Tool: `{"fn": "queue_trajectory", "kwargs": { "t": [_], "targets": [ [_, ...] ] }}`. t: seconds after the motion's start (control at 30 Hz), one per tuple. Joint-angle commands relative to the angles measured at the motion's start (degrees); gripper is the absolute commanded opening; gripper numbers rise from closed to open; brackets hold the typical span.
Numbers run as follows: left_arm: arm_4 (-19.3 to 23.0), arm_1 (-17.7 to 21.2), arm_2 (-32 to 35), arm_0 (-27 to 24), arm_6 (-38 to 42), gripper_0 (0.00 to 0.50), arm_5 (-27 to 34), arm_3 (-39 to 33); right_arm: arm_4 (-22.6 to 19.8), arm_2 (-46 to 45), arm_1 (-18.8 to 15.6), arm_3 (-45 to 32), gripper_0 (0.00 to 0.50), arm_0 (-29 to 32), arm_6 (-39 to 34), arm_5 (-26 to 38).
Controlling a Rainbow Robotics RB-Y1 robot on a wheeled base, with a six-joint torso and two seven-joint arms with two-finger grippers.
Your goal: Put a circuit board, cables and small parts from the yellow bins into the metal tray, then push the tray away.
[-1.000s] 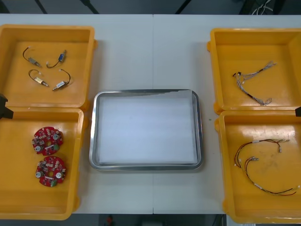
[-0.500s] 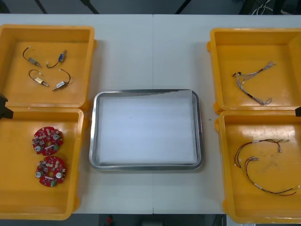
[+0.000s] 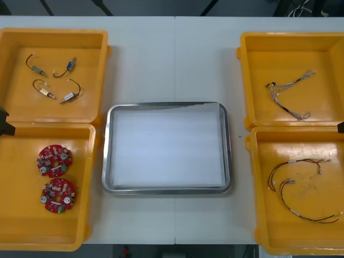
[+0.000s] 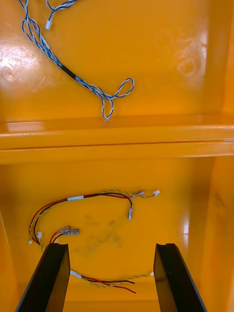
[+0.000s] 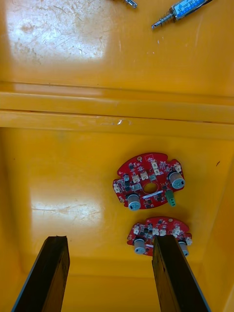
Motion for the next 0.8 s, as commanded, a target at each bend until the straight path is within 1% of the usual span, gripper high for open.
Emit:
{"fn": "queue_trajectory", "kwargs": {
  "t": [0.03, 0.8],
  "targets": [
    [0.4, 3.1, 1.9, 0.7, -4.1, 0.500, 0.6, -1.1, 0.4, -1.6, -2.4, -1.5, 0.500, 0.5, 2.6, 0.2],
    [0.4, 3.1, 1.9, 0.7, -4.1, 0.500, 0.6, -1.1, 0.4, -1.6, -2.4, -1.5, 0.500, 0.5, 2.6, 0.2]
  ]
}}
